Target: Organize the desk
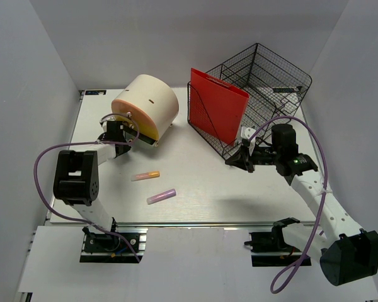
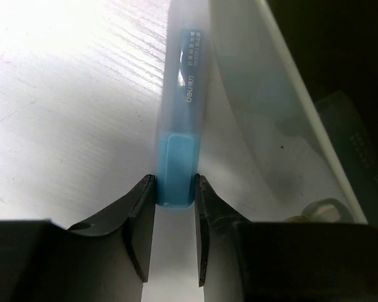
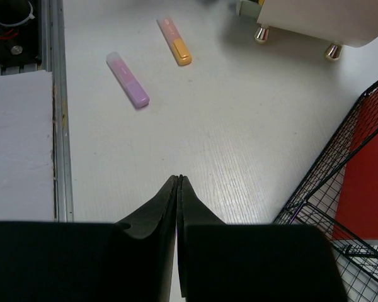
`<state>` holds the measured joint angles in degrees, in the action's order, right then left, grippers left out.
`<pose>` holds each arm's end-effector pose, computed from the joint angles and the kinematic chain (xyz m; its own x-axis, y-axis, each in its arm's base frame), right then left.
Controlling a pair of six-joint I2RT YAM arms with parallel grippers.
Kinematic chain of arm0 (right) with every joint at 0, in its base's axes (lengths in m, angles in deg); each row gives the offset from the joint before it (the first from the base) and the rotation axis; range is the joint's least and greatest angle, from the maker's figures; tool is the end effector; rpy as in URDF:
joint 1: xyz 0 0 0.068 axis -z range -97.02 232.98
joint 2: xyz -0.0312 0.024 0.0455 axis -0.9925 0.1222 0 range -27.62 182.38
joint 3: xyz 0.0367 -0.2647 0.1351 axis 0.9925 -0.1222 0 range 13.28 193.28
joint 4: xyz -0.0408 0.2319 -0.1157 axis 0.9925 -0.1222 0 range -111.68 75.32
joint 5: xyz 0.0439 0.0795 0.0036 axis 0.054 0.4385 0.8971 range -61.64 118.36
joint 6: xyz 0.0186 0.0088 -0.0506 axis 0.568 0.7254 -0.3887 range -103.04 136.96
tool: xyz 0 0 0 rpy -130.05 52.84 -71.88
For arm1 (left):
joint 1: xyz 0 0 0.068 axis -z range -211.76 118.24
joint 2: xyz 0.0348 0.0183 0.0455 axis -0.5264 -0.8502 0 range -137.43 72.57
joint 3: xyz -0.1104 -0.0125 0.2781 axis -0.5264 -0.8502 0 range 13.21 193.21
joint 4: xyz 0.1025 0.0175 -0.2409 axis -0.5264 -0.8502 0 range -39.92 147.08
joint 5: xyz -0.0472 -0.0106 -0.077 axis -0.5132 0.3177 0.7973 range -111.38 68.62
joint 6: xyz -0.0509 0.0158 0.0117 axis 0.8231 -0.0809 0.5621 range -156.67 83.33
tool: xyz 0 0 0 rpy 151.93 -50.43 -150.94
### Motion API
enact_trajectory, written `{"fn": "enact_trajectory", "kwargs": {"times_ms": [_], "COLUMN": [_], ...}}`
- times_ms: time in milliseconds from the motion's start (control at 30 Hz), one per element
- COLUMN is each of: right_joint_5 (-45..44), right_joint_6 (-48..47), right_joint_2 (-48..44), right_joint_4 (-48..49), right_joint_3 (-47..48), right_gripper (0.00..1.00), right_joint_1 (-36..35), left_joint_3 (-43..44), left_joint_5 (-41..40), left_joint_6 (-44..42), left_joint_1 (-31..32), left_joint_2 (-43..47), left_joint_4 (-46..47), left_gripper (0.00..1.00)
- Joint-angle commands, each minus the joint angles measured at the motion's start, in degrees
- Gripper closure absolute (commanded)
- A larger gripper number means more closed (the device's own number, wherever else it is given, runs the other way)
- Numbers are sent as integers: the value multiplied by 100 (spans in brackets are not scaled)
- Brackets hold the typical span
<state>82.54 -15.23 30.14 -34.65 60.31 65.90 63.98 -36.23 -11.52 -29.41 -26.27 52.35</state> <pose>0.1818 0.0870 0.3244 0.0335 -0.3158 -0.9482 -0.9694 0.2204 -0.1077 0.3401 -0.0045 0.1715 -0.6716 -0.3836 -0.6339 -0.4426 0.8938 -0.0721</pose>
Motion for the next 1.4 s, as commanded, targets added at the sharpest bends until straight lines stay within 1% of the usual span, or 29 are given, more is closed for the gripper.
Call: {"fn": "enact_trajectory", "kwargs": {"times_ms": [0, 67, 100, 167, 300, 500, 700, 767, 800, 900, 1100, 1233, 1367], "right_joint_5": [102, 102, 102, 102, 120, 173, 199, 190, 199, 199, 164, 155, 155], "right_joint_6": [-113, -113, -121, -121, -139, -148, -148, -148, -156, -148, -165, -174, -209], "right_joint_2": [-107, -133, -151, -159, -221, -335, -397, -406, -414, -432, -432, -432, -415], "right_joint_4": [-16, -16, -16, -16, -34, -25, -42, -42, -42, -34, -34, -51, -69], "right_joint_3": [96, 105, 105, 105, 114, 131, 123, 131, 123, 123, 123, 123, 123], "right_gripper": [95, 95, 95, 95, 95, 95, 95, 95, 95, 95, 95, 95, 95], "right_joint_1": [12, 29, 29, 29, 21, 38, 29, 29, 38, 29, 29, 38, 29], "left_joint_3": [-57, -119, -215, -295, -470, -418, -559, -559, -550, -489, -409, -602, -761], "left_joint_5": [-211, -229, -203, -159, 157, 632, 1352, 1476, 1668, 1906, 2425, 2513, 2548], "left_joint_6": [34, 43, 78, 174, 341, 728, 1352, 1633, 1721, 2081, 2977, 3627, 4138], "left_joint_1": [-42, -42, -42, -94, -94, -94, -94, -94, -94, -94, -94, -94, -94], "left_joint_2": [67, 207, 278, 558, 1288, 2350, 3274, 3433, 3529, 3513, 3021, 2950, 2880], "left_joint_4": [-572, -625, -652, -696, -915, -1477, -1575, -1514, -1478, -1276, -653, -12, 411], "left_gripper": [83, 90, 96, 100, 100, 100, 100, 100, 100, 100, 100, 100, 100]}}
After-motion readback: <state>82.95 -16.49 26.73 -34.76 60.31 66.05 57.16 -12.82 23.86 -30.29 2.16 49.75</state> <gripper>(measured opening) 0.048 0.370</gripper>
